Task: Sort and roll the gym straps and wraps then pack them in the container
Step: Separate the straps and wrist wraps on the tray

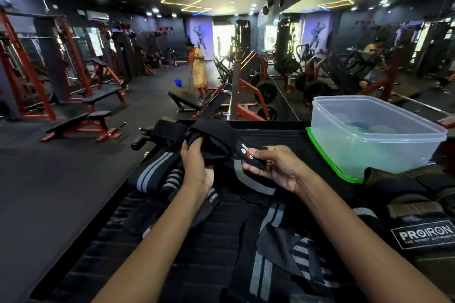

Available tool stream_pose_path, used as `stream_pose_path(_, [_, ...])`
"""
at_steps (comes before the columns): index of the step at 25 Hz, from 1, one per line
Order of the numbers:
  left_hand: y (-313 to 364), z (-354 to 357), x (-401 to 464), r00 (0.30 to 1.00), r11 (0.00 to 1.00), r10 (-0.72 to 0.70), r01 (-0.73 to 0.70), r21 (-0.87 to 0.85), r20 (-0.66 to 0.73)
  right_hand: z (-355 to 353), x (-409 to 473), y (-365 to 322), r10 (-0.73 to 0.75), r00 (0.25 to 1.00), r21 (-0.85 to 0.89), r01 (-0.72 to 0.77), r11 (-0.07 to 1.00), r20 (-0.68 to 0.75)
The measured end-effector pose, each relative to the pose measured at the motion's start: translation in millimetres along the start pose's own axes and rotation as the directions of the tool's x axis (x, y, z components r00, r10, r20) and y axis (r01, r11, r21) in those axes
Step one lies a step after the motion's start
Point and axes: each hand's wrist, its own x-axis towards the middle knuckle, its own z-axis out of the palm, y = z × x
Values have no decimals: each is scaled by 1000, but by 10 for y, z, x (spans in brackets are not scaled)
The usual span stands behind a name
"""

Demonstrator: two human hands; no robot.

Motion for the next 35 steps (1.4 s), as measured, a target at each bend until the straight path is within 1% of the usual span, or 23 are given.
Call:
stream_pose_path(2, [-45, 52, -88, 991, 988, -136, 137, -74, 20, 72, -2, 61, 17, 1000, 84, -18, 996, 12])
stream_pose_path(3, [-64, 79, -130, 985, 977, -173, 174, -124, 16, 99, -5, 80, 29, 999, 126, -31, 992, 21])
stream_pose_path(5, [-101, 99, -180, 981, 960, -192, 186, -208, -9, 136, -13, 103, 49, 998, 189, -55, 980, 34])
stream_pose_path(7, [-124, 74, -195, 975, 948, -221, 207, -243, -32, 152, -21, 107, 66, 997, 227, -73, 971, 38])
stream_pose_path(9, [-141, 36, -174, 966, 941, -257, 244, -236, -28, 168, -29, 117, 70, 997, 250, -79, 965, 45])
stream_pose_path(11, [-144, 18, -163, 962, 942, -274, 272, -198, 21, 203, -30, 137, 46, 997, 245, -58, 968, 56])
stream_pose_path(14, [-165, 11, -191, 944, 947, -296, 310, -83, 147, 217, -15, 203, -17, 993, 223, -9, 975, 114])
stream_pose_path(16, [-174, -1, -193, 912, 928, -365, 372, -2, 189, 200, -8, 222, -41, 984, 264, -6, 964, 173])
stream_pose_path(18, [-163, 11, -201, 871, 894, -446, 423, 149, 205, 206, -17, 214, -71, 979, 288, 13, 958, 193])
stream_pose_path(19, [-156, 18, -199, 862, 878, -465, 421, 228, 202, 214, -16, 201, -95, 981, 285, 43, 958, 170])
stream_pose_path(21, [-170, 51, -198, 888, 882, -426, 365, 299, 172, 236, -17, 164, -151, 983, 288, 114, 951, 109])
stream_pose_path(24, [-221, 77, -194, 961, 907, -261, 213, 364, 87, 224, 14, 135, -207, 978, 301, 199, 933, -5])
stream_pose_path(25, [-224, 71, -192, 971, 915, -220, 173, 364, 91, 200, 26, 127, -216, 974, 300, 225, 927, -65])
stream_pose_path(26, [-211, 54, -193, 967, 922, -218, 160, 351, 131, 174, 34, 116, -222, 967, 292, 251, 923, -127])
stream_pose_path(27, [-177, 42, -201, 947, 927, -255, 182, 329, 196, 139, 38, 104, -239, 954, 270, 283, 920, -183])
stream_pose_path(29, [-97, 8, -168, 881, 914, -355, 256, 315, 312, 71, 38, 75, -310, 918, 154, 354, 923, -249])
stream_pose_path(30, [-62, 3, -143, 858, 898, -389, 273, 344, 336, 46, 33, 65, -353, 902, 87, 384, 919, -248])
stream_pose_path(31, [-51, -5, -119, 853, 884, -397, 255, 393, 339, 28, 30, 59, -390, 892, 29, 407, 913, -229])
stream_pose_path(33, [-72, 12, -134, 867, 838, -380, 174, 518, 322, -6, 32, 58, -437, 884, -49, 436, 899, -163])
stream_pose_path(35, [-107, 16, -163, 883, 807, -357, 127, 577, 305, -29, 36, 68, -450, 886, -60, 446, 893, -107])
